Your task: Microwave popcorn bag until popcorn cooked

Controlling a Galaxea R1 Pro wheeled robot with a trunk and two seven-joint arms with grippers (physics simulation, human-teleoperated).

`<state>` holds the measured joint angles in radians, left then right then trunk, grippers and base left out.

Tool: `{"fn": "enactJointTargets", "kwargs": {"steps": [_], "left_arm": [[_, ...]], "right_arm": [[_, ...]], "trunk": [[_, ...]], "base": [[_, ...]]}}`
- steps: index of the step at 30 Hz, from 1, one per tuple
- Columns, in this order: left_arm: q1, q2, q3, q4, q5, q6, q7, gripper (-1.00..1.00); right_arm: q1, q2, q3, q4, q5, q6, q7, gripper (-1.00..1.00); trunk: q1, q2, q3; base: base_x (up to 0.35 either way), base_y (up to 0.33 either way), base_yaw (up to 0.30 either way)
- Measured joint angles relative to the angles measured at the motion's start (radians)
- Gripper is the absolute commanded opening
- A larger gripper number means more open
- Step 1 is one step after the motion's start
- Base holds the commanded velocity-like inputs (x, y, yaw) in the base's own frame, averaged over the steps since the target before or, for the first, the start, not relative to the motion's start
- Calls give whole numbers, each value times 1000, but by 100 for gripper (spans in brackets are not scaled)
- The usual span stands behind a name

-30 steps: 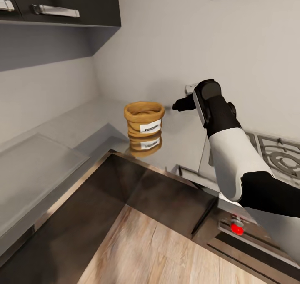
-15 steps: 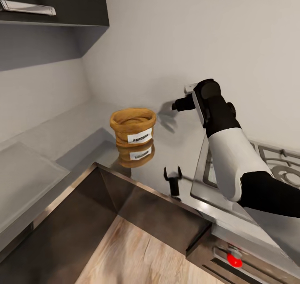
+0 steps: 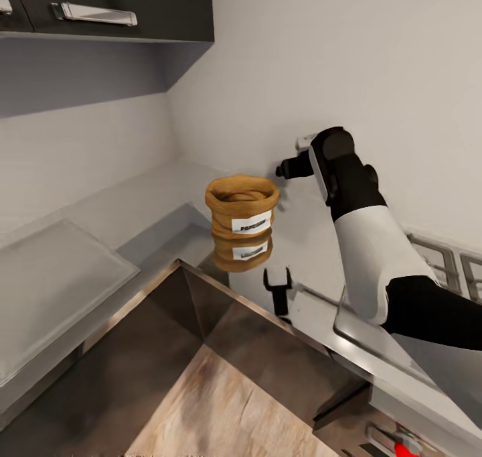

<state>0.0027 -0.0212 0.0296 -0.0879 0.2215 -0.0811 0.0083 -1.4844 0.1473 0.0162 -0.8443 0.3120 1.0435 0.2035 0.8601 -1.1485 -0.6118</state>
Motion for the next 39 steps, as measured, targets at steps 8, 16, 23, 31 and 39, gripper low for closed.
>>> {"fn": "enactJointTargets", "kwargs": {"steps": [8, 16, 23, 31, 39], "left_arm": [[0, -1, 0, 0, 0, 0, 0, 100], [0, -2, 0, 0, 0, 0, 0, 100], [0, 1, -2, 1, -1, 0, -1, 100], [0, 0, -2, 1, -2, 0, -1, 100], [0, 0, -1, 0, -2, 0, -1, 100]], "right_arm": [[0, 10, 3, -66, 4, 0, -2, 100], [0, 17, 2, -82, 4, 0, -2, 100], [0, 17, 1, -76, 3, 0, -2, 100], [4, 26, 1, 11, -1, 0, -2, 100], [5, 27, 0, 174, -8, 0, -2, 100]], "trunk": [[0, 0, 0], [0, 0, 0], [0, 0, 0], [0, 0, 0], [0, 0, 0]], "base": [[0, 0, 37], [0, 0, 0], [77, 0, 0], [229, 0, 0], [5, 0, 0]]}}
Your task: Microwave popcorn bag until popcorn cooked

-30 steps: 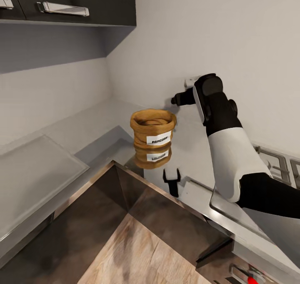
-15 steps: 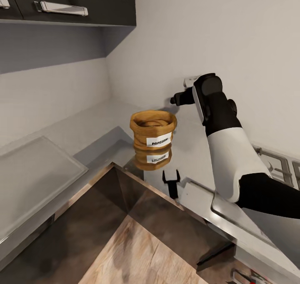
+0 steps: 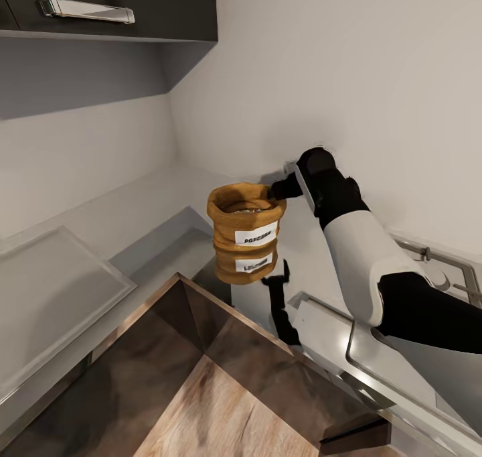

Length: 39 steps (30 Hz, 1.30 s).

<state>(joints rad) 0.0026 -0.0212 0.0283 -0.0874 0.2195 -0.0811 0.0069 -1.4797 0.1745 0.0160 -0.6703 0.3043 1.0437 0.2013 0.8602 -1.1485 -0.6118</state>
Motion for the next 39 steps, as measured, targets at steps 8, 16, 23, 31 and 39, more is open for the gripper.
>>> {"fn": "enactJointTargets", "kwargs": {"steps": [8, 16, 23, 31, 39], "left_arm": [[0, -1, 1, 0, 1, 0, 1, 100], [0, -2, 1, 0, 1, 0, 0, 100], [0, -2, 1, -1, 0, 0, 1, 100], [0, -2, 0, 0, 0, 0, 0, 100], [0, -1, 0, -1, 0, 0, 0, 100]], "right_arm": [[-1, 0, -2, 44, 0, 0, 0, 100], [-2, -1, -68, 29, 0, -13, 0, 100], [-2, -1, -91, 38, 1, -85, -46, 100], [-2, -1, -91, 40, 1, -88, -49, 100], [-2, -1, -91, 54, -6, -88, -48, 100]], "trunk": [[0, 0, 0], [0, 0, 0], [0, 0, 0], [0, 0, 0], [0, 0, 0]], "base": [[0, 0, 0], [0, 0, 0], [4, 0, 0], [90, 0, 0], [58, 0, 0]]}}
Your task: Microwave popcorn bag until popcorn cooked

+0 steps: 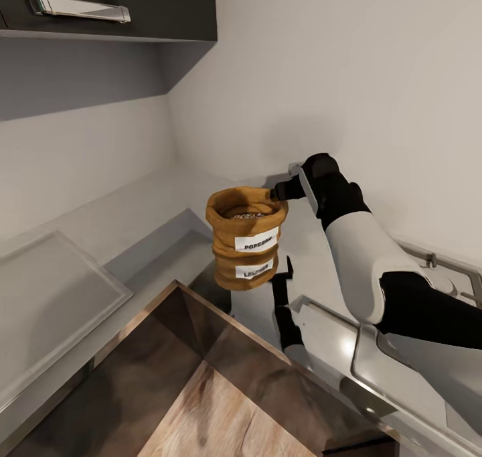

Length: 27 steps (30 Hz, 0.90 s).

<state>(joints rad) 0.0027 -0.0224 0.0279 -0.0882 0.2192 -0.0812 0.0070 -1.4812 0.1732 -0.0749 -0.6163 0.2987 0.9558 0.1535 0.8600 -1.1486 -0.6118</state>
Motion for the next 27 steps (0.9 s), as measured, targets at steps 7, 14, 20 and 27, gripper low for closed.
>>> {"fn": "enactJointTargets", "kwargs": {"steps": [7, 14, 20, 27], "left_arm": [[0, 0, 0, 0, 0, 0, 0, 100], [0, 0, 0, 0, 0, 0, 0, 100], [0, 0, 0, 0, 0, 0, 0, 100], [0, 0, 1, 0, 0, 0, 0, 100]], "right_arm": [[0, 0, 0, 17, -1, -1, 5, 100], [0, 0, 0, 18, -2, -2, 2, 100], [0, 0, 0, 19, -1, -7, 2, 100], [0, 0, -1, 46, -3, -8, 2, 100]], "trunk": [[0, 0, 0], [0, 0, 0], [0, 0, 0], [0, 0, 0]], "base": [[9, 0, 0], [0, 0, 0], [0, 0, 0], [0, 0, 0]]}}
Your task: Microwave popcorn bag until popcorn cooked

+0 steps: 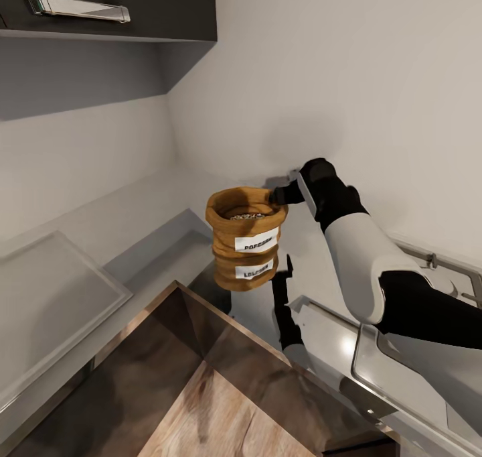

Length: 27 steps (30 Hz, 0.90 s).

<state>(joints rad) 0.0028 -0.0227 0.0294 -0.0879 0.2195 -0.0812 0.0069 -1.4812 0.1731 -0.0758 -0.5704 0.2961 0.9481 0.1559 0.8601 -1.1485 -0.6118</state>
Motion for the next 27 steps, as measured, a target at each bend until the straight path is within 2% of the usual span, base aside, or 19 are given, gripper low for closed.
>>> {"fn": "enactJointTargets", "kwargs": {"steps": [23, 24, 27], "left_arm": [[0, 0, 0, 0, 0, 0, 0, 100], [0, 0, 0, 0, 0, 0, 0, 100], [0, 0, 0, 0, 0, 0, 0, 100]], "right_arm": [[-1, 0, 1, 42, 5, 0, 5, 100], [-1, 0, 1, 43, 5, 0, 5, -100], [-1, 0, -1, 50, -4, 1, 6, -100]], "trunk": [[0, 0, 0], [0, 0, 0], [0, 0, 0]], "base": [[0, 0, 0], [0, 0, 0], [0, 0, 0]]}}
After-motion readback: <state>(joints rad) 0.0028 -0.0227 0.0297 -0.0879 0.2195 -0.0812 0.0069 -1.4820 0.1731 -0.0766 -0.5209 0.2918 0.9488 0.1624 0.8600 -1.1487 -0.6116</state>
